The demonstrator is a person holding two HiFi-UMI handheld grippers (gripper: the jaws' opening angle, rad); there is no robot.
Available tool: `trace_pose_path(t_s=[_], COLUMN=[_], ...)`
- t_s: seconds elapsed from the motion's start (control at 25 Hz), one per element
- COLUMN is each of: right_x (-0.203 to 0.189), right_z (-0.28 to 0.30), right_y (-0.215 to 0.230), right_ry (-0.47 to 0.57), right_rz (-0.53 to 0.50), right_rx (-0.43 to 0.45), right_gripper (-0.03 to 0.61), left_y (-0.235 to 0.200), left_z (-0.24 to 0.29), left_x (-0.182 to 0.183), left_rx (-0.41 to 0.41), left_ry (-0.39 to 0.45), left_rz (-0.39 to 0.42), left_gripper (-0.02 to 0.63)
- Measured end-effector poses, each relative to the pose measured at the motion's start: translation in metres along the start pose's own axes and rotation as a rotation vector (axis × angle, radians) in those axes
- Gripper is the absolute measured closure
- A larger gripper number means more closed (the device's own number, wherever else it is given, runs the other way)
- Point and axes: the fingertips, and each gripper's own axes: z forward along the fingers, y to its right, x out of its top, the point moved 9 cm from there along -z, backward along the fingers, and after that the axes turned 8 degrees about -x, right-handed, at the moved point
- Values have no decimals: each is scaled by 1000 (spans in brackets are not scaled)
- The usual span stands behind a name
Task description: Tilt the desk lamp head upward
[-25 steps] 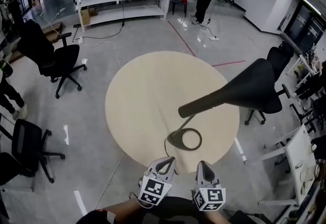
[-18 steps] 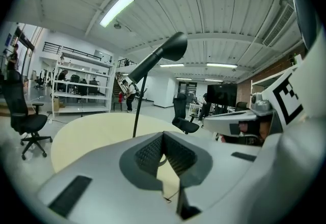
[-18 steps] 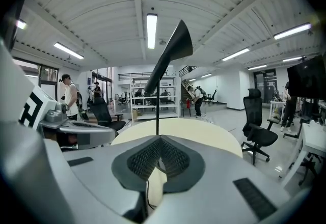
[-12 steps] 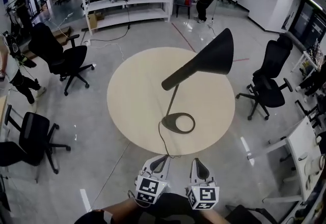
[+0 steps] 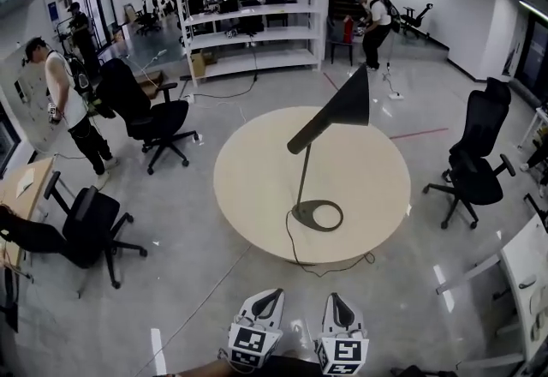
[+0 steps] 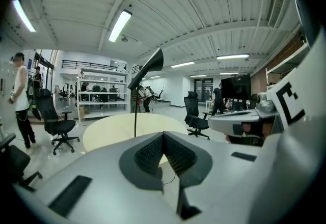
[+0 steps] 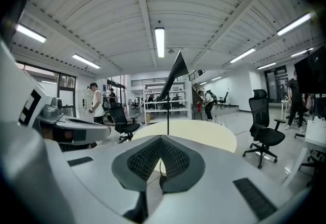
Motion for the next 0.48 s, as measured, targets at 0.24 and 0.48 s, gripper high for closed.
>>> trace_pose_path(t_s=[0.24, 0.48], right_x=[5, -7], right_z=[-36, -65], right_y=[-25, -86], right_ry=[45, 53], right_rz=[-16, -18], right_rx=[57, 68], right_gripper=[563, 563], left_y=[12, -6], left_z=[-52, -118], left_x=[-3, -26], left_rx=[67, 86], left_ry=[28, 37], left_rz=[13, 15], left_gripper=[569, 569])
